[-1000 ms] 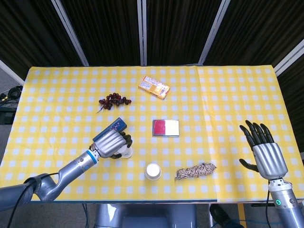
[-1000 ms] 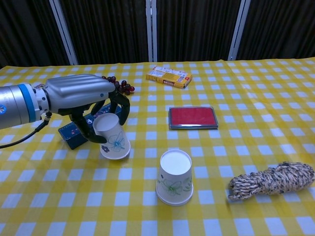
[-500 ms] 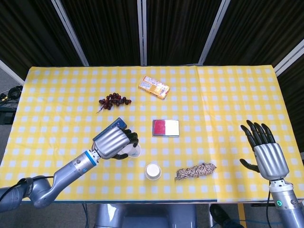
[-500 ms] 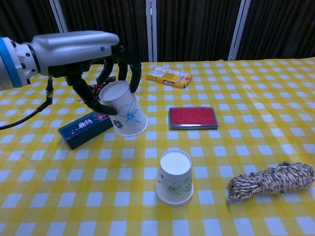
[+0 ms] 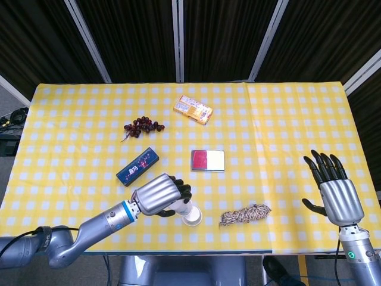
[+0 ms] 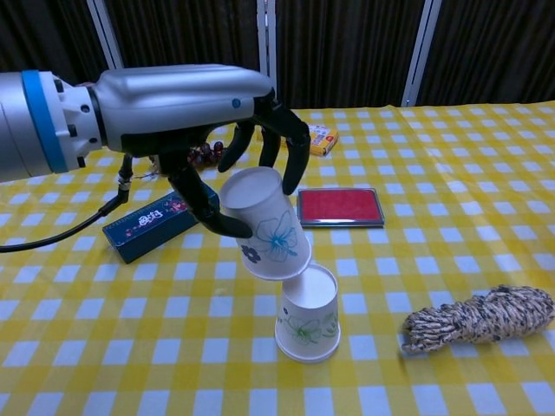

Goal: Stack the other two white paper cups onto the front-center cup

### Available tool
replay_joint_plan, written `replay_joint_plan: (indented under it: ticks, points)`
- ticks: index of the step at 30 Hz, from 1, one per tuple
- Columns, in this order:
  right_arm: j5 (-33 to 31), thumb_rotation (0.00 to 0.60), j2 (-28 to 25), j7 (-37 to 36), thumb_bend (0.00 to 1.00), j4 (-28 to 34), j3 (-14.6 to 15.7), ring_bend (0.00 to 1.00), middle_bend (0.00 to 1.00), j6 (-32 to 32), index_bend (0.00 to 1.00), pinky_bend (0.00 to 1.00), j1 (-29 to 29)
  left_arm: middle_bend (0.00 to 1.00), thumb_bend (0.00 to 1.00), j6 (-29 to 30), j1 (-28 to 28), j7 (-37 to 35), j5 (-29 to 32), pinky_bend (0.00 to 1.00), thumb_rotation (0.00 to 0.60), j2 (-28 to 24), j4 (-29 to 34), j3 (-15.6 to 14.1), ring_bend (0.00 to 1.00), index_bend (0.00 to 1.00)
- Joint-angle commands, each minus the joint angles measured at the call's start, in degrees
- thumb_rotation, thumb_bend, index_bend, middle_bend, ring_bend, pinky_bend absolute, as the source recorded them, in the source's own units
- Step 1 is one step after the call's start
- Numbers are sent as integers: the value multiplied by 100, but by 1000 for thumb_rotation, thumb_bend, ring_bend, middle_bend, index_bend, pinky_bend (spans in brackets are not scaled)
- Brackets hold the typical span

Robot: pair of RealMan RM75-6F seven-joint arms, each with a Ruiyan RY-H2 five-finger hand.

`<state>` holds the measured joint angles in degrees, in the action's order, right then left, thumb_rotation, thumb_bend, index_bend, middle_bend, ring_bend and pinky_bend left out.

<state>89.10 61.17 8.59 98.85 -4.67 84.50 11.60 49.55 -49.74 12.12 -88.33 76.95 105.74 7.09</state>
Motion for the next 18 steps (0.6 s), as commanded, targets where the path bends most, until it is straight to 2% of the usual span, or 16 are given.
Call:
replay_joint_plan:
  ticks: [1, 18]
  points:
    - [1, 600, -6, -10, 0, 2, -9, 0, 0, 8, 37, 0, -8, 386, 222, -44, -71, 64, 62, 579, 600, 149, -57, 10, 425, 497]
    - [-17, 600, -50, -98, 0, 0, -66, 0, 0, 43, 37, 0, -49, 386, 219, -327, -354, 324, 71, 571, 600, 449, -219, -100, 424, 468]
